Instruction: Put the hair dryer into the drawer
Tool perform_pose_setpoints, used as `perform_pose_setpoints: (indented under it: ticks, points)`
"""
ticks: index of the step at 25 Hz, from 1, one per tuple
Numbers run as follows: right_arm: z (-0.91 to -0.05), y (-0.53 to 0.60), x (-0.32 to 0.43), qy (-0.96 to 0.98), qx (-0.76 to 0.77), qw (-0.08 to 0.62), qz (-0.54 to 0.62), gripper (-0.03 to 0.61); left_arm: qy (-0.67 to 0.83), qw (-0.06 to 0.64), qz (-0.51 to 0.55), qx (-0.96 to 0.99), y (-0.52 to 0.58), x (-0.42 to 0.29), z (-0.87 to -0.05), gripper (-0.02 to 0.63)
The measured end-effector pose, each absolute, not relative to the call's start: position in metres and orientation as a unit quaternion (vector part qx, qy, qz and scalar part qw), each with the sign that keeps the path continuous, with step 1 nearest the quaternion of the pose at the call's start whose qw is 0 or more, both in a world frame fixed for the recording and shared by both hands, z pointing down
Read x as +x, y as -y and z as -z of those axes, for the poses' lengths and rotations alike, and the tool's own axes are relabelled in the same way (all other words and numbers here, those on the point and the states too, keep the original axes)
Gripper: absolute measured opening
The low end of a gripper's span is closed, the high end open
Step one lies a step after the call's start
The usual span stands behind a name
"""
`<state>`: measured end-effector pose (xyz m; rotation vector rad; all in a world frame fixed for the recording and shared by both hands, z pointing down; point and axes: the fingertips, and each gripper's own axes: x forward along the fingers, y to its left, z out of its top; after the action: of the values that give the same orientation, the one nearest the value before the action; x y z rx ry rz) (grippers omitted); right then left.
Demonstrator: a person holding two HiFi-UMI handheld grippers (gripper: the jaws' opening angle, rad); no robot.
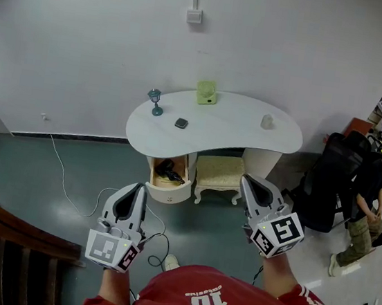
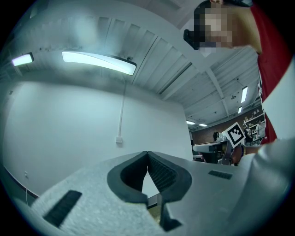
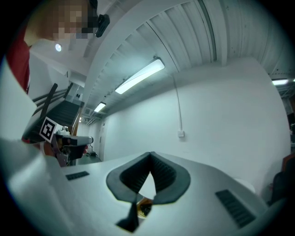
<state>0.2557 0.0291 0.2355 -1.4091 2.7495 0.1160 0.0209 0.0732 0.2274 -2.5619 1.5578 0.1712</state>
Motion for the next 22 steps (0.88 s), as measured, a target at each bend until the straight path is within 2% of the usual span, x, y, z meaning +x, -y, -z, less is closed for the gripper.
perform_pose_setpoints:
  ticks: [22]
  points:
    - [-0.2311, -0.0270, 0.2471, -0.895, -0.443, 0.017, -0.048, 0.005, -0.521, 0.068, -0.061, -0.848, -0.0693, 0.0179, -0.2266, -0.009]
